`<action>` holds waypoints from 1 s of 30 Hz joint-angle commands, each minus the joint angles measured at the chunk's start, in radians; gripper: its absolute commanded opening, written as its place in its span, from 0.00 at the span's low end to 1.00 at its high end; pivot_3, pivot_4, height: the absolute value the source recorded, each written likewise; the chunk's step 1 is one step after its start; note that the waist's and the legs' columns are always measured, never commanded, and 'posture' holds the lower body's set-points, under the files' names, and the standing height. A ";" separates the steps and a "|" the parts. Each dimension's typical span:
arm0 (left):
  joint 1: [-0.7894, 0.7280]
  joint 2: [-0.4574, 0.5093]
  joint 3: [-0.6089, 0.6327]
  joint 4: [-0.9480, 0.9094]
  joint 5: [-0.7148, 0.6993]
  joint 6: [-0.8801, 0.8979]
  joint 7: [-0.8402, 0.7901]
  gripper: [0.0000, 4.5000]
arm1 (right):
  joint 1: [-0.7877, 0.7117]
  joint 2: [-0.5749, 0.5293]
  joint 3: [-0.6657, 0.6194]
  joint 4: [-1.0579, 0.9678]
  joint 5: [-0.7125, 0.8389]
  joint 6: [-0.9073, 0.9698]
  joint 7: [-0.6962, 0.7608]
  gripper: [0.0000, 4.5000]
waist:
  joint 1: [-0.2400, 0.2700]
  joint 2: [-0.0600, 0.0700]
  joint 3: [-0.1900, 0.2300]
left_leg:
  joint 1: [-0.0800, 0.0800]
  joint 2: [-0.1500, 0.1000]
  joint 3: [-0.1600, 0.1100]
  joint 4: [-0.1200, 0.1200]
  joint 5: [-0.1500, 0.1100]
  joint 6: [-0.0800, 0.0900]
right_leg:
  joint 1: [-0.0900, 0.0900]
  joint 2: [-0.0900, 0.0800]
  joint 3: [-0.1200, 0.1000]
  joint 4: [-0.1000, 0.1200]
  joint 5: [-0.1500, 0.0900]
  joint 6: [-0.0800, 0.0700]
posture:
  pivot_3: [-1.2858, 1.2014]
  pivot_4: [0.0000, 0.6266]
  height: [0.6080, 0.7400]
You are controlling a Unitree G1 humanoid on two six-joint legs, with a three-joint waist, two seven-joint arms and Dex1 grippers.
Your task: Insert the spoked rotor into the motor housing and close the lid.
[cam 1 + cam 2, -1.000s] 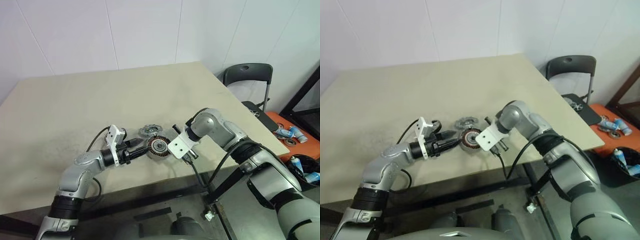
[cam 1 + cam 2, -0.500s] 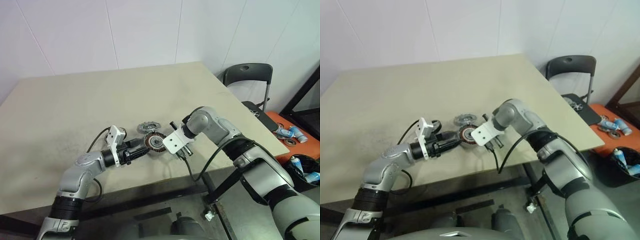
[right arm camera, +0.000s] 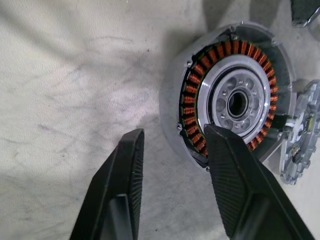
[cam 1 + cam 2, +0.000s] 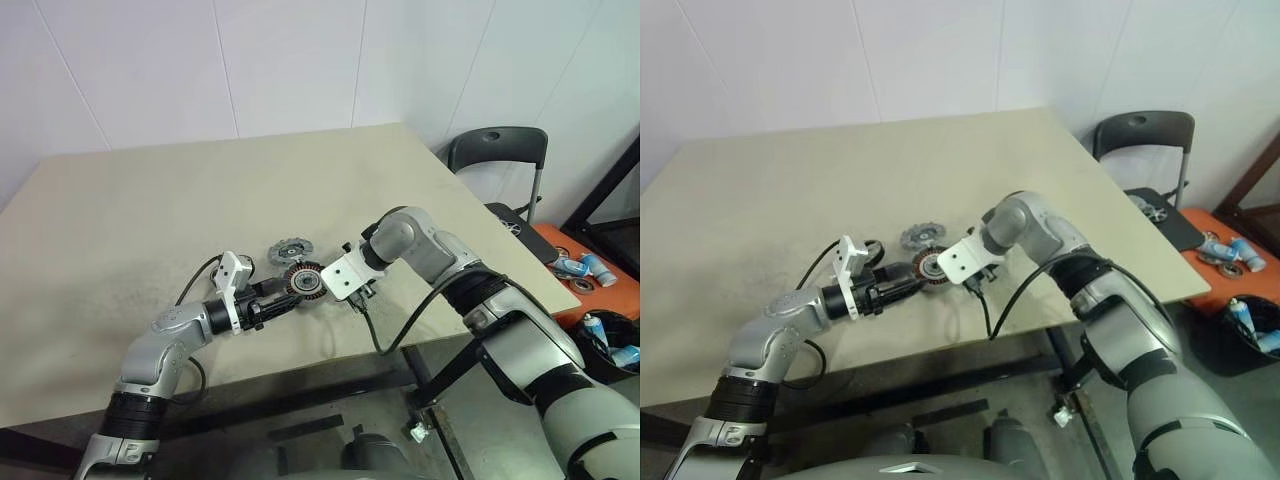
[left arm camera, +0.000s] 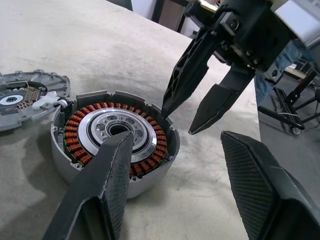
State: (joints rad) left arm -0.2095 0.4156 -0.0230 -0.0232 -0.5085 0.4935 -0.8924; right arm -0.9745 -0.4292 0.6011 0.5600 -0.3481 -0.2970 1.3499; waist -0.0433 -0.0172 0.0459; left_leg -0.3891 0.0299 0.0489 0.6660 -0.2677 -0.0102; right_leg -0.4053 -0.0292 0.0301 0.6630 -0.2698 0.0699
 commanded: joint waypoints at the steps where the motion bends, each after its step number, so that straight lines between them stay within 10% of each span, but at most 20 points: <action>1: -0.027 0.023 0.031 -0.032 -0.018 -0.003 -0.013 0.66 | 0.009 -0.032 -0.094 -0.122 0.101 0.115 0.044 0.44 | 0.001 0.000 0.000 | 0.000 0.000 0.000 0.000 0.000 0.000 | 0.000 0.000 0.000 0.000 0.000 0.000 | 0.52 0.00 1.00; 11: -0.027 0.163 0.263 -0.168 -0.137 0.058 0.045 0.66 | 0.222 0.109 -0.474 -0.523 0.366 0.794 -0.350 0.44 | 0.002 0.000 0.000 | 0.000 0.002 -0.002 -0.001 0.000 -0.001 | -0.001 -0.002 0.000 0.001 0.000 -0.002 | 0.52 0.00 1.00; 20: 0.101 0.328 0.234 -0.202 0.211 -0.318 0.058 0.66 | 0.428 0.154 -0.455 -0.683 0.371 0.903 -0.572 0.44 | -0.001 0.001 0.000 | -0.003 -0.002 0.001 -0.004 0.000 -0.001 | -0.004 -0.008 0.001 -0.001 -0.002 -0.005 | 0.52 0.00 1.00; 30: 0.178 0.249 0.126 -0.077 0.371 -0.576 0.100 0.66 | 0.423 0.131 -0.434 -0.637 0.377 0.868 -0.616 0.44 | 0.000 0.001 0.001 | -0.003 -0.003 0.004 -0.005 0.000 -0.001 | -0.004 -0.012 -0.003 -0.002 -0.002 -0.006 | 0.52 0.00 1.00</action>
State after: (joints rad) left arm -0.0333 0.6673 0.1076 -0.0967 -0.1604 -0.0381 -0.8083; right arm -0.5300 -0.2962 0.1675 -0.0601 0.0156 0.5933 0.7451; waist -0.0438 -0.0161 0.0464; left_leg -0.3920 0.0273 0.0528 0.6612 -0.2679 -0.0108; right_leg -0.4097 -0.0416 0.0265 0.6613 -0.2721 0.0643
